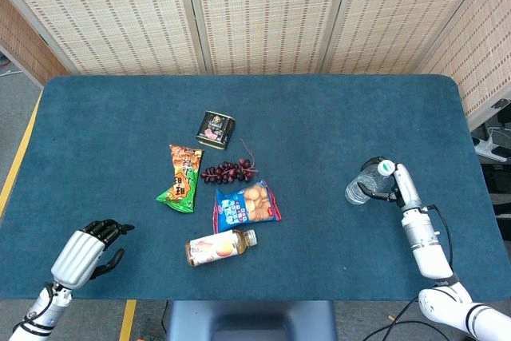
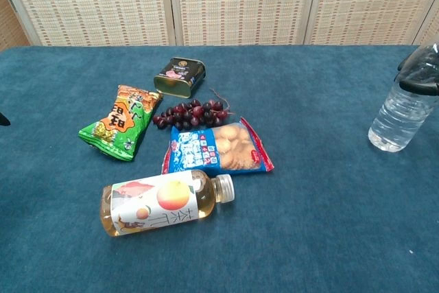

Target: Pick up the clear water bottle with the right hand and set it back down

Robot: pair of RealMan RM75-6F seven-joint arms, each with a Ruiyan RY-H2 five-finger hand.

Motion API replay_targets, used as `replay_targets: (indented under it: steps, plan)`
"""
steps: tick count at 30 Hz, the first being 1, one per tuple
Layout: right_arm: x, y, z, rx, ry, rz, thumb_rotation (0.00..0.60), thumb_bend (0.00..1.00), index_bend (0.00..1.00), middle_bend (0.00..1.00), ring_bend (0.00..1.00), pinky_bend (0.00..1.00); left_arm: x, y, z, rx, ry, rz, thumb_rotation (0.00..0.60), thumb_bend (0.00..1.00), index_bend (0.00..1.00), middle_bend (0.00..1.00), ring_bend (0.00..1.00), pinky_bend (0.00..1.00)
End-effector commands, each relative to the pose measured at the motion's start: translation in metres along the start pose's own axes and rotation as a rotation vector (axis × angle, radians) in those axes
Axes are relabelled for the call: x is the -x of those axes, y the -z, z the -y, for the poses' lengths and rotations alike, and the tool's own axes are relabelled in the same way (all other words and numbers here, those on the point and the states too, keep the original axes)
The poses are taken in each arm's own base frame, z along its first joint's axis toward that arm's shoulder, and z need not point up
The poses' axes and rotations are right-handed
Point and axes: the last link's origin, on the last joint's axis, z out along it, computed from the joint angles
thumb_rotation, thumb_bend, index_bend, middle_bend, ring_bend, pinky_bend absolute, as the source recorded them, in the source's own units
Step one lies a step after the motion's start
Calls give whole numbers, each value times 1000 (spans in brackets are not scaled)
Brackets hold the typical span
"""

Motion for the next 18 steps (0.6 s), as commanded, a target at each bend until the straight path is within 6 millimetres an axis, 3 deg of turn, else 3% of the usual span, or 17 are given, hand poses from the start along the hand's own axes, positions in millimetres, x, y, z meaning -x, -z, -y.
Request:
replay_targets:
  steps: [1,7,8,12,18]
  plan:
    - [-3,19,21,-147,110,-21,600,378,663,593,494,552,0,0,0,-1,3,0,600,427,271,390,289,397]
    - [-9,33,39,-236,237,-39,600,379,682,605,509,569,0,0,0,2,0,2,600,427,272,390,288,397]
    - [-22,35,37,-211,396,-36,600,379,684,607,511,571,-1,0,-1,5,0,-2,600,427,271,390,288,397]
    - [-35,29,30,-64,612,-27,600,383,690,612,517,576,-1,0,-1,1,2,-1,600,427,271,391,288,397]
    - [-28,22,22,-31,833,-174,600,385,694,613,518,576,1,0,-1,-1,1,6,600,427,271,392,288,397]
